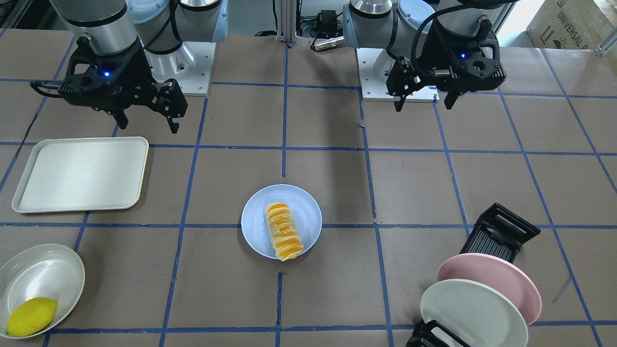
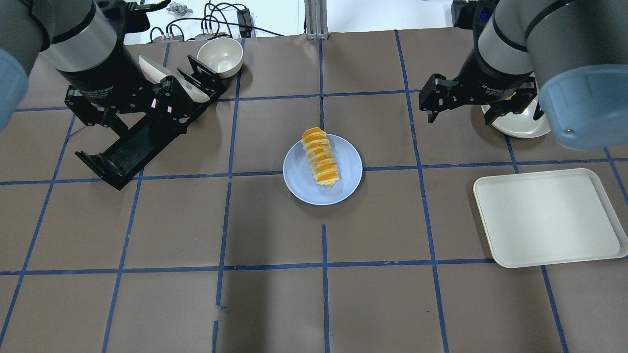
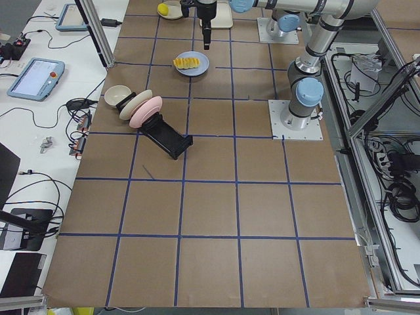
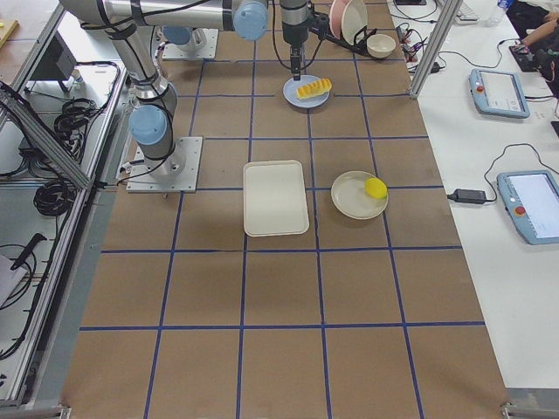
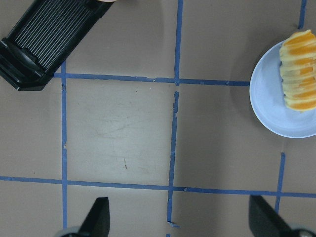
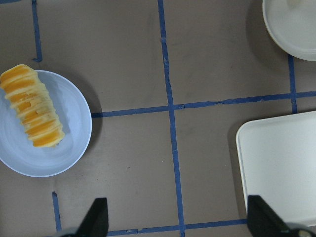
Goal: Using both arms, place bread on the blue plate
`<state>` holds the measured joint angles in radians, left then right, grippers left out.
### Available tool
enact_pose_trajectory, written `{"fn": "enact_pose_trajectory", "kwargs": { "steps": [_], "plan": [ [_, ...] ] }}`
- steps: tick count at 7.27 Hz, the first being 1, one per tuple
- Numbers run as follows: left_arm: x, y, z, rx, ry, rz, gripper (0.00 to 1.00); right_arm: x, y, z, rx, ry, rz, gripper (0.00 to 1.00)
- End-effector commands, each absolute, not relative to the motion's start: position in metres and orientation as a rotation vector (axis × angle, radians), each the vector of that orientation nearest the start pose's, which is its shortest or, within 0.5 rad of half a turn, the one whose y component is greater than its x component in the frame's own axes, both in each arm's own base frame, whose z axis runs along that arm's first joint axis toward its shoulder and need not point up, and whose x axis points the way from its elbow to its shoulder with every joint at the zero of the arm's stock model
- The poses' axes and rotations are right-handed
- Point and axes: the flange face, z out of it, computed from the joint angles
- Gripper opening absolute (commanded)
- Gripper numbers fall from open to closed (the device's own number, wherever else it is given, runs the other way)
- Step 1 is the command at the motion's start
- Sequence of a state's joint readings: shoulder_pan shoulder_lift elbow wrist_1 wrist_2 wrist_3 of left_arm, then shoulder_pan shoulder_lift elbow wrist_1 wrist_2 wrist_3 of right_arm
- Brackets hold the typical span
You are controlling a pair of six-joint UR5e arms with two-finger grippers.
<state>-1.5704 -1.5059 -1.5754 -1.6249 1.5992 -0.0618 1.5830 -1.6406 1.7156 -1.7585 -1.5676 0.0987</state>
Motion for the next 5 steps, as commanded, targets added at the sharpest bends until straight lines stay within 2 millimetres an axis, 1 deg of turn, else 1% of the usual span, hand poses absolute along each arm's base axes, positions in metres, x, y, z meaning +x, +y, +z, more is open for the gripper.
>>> {"fn": "enact_pose_trajectory", "kwargs": {
  "steps": [1, 5],
  "plan": [
    [-0.1301, -0.4637, 0.5127, -0.105, 3.116, -0.018, 1.00, 0.1392, -0.4703, 0.4692, 0.132, 3.126, -0.175, 1.00],
    [-0.1310, -0.4627, 0.5125, -0.117, 3.117, -0.025, 1.00, 0.1381, -0.4717, 0.4667, 0.130, 3.132, -0.164, 1.00]
  ]
}}
